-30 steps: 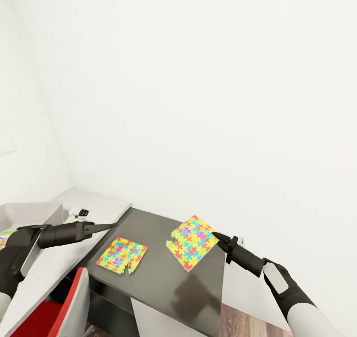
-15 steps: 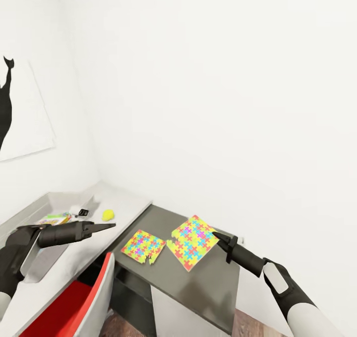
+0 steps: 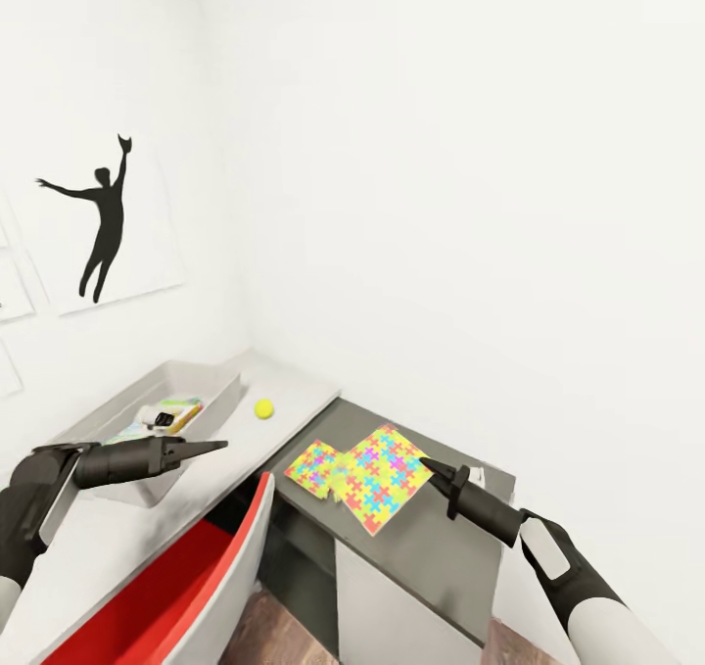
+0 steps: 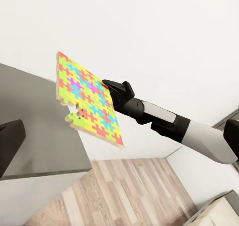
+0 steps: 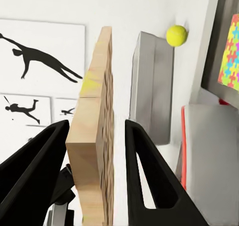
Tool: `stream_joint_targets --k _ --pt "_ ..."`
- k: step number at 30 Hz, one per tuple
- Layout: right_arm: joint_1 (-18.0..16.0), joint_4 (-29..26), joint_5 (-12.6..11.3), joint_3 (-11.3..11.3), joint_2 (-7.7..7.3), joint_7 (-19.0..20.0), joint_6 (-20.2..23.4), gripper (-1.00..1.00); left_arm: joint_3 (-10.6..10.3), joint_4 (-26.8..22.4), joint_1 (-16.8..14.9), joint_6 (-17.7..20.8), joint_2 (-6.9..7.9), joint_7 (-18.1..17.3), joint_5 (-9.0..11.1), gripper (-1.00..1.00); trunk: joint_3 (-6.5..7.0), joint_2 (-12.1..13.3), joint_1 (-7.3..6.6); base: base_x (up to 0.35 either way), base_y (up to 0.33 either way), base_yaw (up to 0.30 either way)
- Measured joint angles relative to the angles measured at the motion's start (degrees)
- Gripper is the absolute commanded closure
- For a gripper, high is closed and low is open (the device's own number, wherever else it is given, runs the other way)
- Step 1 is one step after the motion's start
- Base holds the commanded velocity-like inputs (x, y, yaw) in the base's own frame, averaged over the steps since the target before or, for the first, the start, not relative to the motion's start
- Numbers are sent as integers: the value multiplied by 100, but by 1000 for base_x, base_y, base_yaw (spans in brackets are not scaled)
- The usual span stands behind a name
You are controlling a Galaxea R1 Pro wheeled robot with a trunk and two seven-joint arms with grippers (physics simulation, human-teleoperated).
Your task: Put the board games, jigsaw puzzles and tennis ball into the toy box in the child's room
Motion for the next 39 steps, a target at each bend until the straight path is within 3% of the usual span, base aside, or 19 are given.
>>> stream_joint_targets --k 28,39 --pt "1 -4 50 0 1 -10 -18 100 36 17 1 -15 -4 0 0 -100 563 1126 -619 -19 0 280" --pt "1 -4 60 0 2 -13 -19 100 36 26 1 -16 -1 0 2 -100 581 1166 -641 0 0 290"
